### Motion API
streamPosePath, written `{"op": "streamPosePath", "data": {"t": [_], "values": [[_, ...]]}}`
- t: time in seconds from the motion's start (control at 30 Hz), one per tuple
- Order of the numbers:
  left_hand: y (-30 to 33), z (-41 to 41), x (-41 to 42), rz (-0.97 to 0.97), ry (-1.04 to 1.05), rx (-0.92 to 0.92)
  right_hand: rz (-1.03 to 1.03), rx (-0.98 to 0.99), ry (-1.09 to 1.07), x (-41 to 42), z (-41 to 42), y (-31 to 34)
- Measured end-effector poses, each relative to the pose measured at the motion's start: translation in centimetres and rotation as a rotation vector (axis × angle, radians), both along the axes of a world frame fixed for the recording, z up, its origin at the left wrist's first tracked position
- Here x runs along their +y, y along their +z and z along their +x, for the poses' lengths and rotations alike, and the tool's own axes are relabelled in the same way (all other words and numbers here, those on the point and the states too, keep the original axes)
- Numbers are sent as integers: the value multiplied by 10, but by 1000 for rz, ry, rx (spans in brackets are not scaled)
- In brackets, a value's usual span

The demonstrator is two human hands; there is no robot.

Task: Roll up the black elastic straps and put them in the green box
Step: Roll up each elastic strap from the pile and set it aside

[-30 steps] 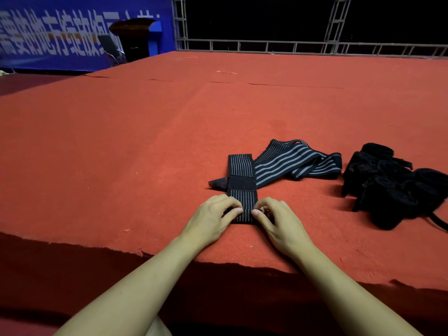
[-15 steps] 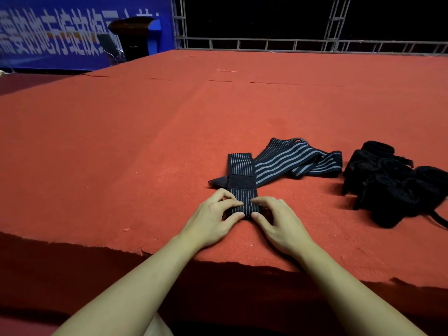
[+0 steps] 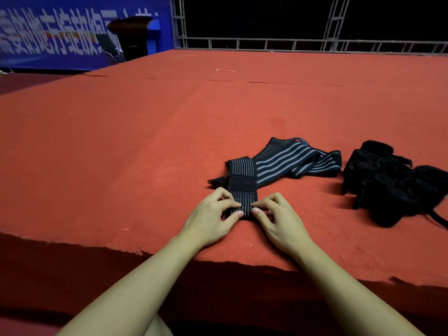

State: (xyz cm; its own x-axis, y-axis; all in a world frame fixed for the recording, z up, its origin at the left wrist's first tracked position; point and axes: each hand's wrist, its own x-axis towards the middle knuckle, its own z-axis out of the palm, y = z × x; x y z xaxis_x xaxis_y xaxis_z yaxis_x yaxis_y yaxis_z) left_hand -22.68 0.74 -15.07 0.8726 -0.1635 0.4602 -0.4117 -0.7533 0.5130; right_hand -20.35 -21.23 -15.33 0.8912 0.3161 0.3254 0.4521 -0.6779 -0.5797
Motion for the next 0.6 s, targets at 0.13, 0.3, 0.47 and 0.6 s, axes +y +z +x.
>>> {"op": "streamPosePath", "data": {"t": [0.13, 0.3, 0.47, 0.6], "values": [[1, 1, 1, 106, 1, 14, -51, 13, -6, 0, -1, 0], [1, 4, 2, 78, -1, 41, -69, -15, 20, 2, 0, 3], [0, 5, 3, 35, -37, 54, -13, -7, 16, 2, -3, 6], [1, 4, 4, -35, -76, 76, -83, -20, 90, 0, -5, 6]]}}
